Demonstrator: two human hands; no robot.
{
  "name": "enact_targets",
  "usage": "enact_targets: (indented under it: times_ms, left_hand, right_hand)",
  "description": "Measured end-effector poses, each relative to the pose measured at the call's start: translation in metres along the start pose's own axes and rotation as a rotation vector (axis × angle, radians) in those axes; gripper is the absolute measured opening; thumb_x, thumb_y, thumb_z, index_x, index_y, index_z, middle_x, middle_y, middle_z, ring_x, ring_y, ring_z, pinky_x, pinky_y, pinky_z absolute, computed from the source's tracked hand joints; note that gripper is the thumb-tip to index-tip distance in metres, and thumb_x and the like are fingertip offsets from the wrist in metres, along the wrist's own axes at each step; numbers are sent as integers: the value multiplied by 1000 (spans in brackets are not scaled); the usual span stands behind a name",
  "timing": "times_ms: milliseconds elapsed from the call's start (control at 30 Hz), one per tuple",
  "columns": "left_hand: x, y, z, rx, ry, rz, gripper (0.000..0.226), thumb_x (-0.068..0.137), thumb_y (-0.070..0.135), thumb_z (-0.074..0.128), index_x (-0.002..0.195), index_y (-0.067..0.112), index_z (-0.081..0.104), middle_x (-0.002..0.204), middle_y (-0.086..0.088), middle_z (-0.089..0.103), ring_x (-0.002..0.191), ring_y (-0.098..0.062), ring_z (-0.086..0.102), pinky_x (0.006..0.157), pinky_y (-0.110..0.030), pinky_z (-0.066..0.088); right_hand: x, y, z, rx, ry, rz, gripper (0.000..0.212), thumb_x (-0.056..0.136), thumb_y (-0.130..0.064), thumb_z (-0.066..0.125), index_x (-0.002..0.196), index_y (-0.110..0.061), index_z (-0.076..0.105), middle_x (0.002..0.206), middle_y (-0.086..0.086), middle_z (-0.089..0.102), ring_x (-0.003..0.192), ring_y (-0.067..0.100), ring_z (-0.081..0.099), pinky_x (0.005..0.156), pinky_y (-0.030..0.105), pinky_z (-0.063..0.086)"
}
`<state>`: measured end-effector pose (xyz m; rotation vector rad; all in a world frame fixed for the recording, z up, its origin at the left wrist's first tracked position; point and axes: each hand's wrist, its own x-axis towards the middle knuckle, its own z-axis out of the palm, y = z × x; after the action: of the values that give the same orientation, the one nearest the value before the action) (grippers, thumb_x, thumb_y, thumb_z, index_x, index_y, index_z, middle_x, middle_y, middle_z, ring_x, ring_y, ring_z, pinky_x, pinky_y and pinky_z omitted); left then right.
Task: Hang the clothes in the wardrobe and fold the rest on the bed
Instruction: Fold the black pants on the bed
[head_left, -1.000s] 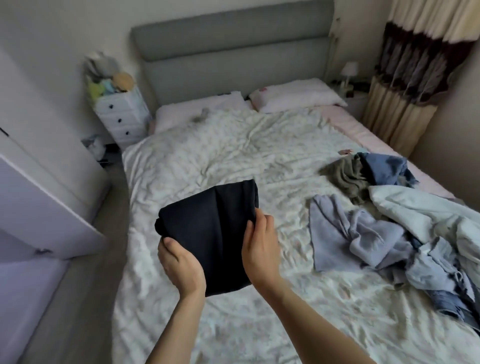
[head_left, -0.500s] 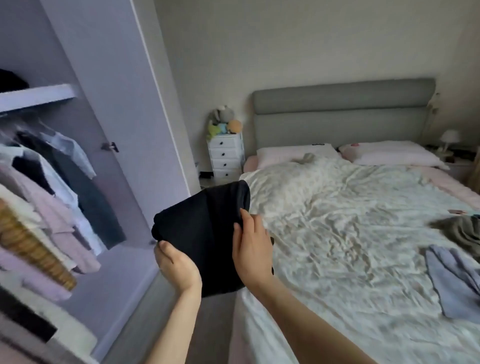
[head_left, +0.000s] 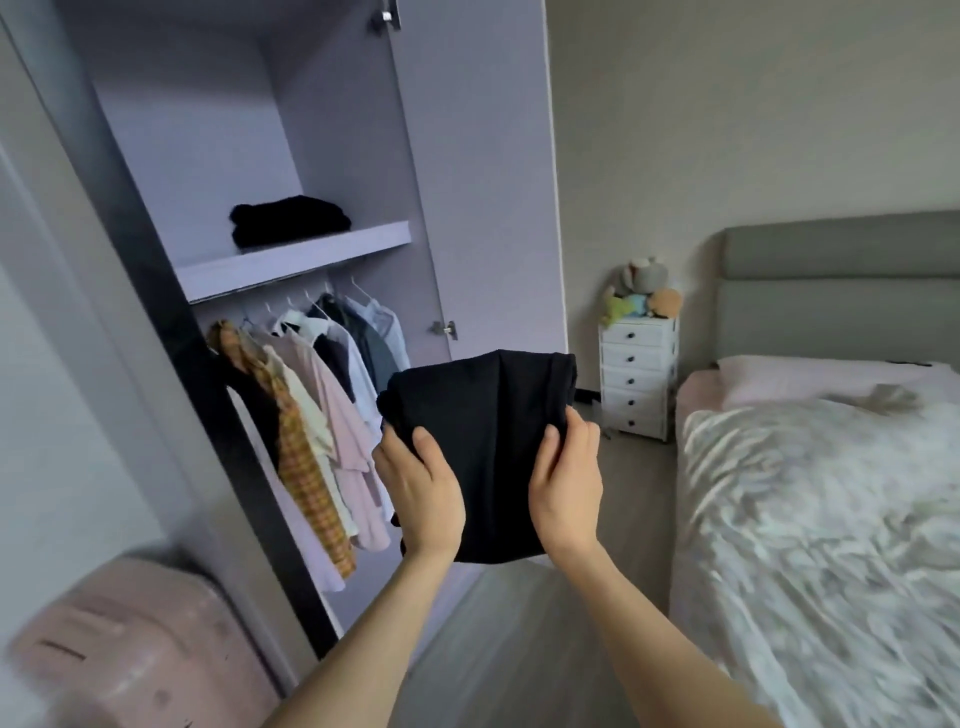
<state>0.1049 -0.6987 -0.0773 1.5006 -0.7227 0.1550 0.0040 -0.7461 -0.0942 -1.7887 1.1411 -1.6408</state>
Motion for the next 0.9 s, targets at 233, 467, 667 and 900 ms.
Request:
enact_targets:
  times_ms: [233, 467, 667, 900]
  left_hand:
    - [109, -22, 53, 164, 116, 80, 48, 99, 24, 39, 137, -5, 36, 129, -26, 44, 121, -37, 41, 95, -43, 36]
    - [264, -34, 156, 75, 196, 106, 46, 100, 23, 38, 137, -2, 39, 132, -21, 45, 126, -32, 40, 104, -35, 31]
    - [374, -39, 194, -19, 165, 205, 59, 92, 44, 39, 140, 10, 36, 130, -7, 44, 123, -20, 42, 100, -26, 33]
    - [493, -54, 199, 25, 312, 290, 51, 99, 32, 41, 141, 6, 34, 137, -10, 41, 127, -20, 40, 94, -12, 26]
  right_hand:
    - [93, 8, 116, 155, -68, 14, 32, 100, -25, 32, 126, -10, 45, 114, 1, 48, 86, 3, 42, 83, 30, 42]
    - [246, 21, 220, 227, -43, -97, 31, 100, -23, 34, 127, -12, 46, 104, -6, 43, 83, -10, 45, 80, 28, 38]
    - [339, 5, 292, 284, -29, -182, 31, 100, -20, 34, 127, -10, 46, 108, -5, 43, 80, -7, 33, 79, 28, 36]
    - [420, -31, 388, 420, -49, -281, 28, 100, -15, 35, 122, -5, 49, 106, -4, 43, 81, -9, 34, 73, 8, 27]
